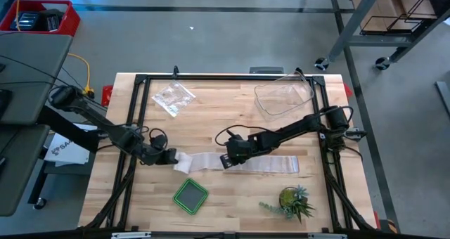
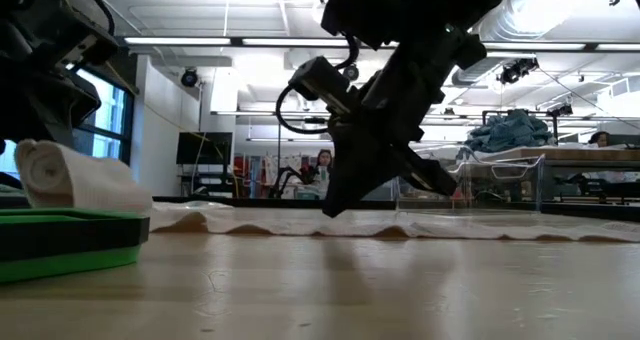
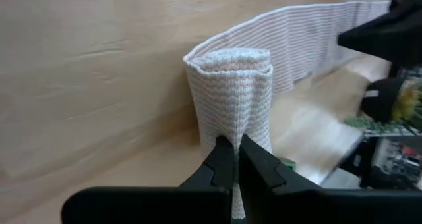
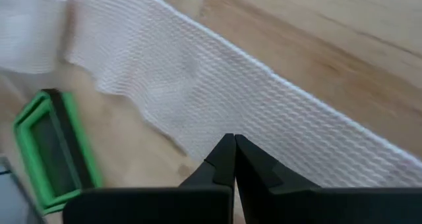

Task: Roll bandage
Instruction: Roll the white bandage

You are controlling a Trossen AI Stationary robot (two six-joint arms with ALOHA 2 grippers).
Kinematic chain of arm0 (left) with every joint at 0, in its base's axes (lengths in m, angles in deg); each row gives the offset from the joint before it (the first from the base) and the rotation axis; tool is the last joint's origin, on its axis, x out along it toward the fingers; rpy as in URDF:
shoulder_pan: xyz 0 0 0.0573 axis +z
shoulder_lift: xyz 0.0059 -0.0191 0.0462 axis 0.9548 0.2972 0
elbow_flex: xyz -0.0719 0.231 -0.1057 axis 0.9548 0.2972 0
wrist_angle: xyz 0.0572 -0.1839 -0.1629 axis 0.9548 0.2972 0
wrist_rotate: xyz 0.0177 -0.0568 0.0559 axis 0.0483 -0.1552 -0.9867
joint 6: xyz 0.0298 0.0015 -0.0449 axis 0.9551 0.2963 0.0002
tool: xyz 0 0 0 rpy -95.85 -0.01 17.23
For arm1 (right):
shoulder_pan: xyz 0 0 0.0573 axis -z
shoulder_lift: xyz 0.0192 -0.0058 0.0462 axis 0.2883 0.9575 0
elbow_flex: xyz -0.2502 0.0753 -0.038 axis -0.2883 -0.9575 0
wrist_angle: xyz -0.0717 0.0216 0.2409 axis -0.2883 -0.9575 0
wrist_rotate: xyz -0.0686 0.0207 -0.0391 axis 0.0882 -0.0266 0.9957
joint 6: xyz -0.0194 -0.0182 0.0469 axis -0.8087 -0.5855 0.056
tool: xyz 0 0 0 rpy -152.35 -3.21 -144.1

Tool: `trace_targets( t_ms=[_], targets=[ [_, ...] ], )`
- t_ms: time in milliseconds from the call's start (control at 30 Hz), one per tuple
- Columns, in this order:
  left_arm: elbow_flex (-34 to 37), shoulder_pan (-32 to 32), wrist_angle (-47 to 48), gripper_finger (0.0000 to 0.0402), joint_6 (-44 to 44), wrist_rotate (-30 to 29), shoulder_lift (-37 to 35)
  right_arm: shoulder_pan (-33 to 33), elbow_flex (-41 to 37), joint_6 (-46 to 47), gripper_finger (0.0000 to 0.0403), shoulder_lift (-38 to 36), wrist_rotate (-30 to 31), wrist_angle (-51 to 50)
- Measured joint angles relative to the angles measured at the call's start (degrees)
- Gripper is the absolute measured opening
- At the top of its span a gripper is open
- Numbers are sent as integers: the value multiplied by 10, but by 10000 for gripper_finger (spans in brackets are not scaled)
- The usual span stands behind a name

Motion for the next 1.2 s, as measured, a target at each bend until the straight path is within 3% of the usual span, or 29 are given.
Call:
trace_targets(
  t_ms=[533,767,1000,1200],
  targets=[
    [-16,-1,36,0,-49,-43,-23,-28,2,62,0,15,39,-27],
    [-60,1,150,0,-50,-51,-20,-37,2,78,0,23,51,-17],
    [-111,10,228,0,-35,-58,20,-37,1,78,0,24,50,-7],
    [-141,17,207,0,-24,-70,64,-37,1,80,0,25,35,3]
  ],
)
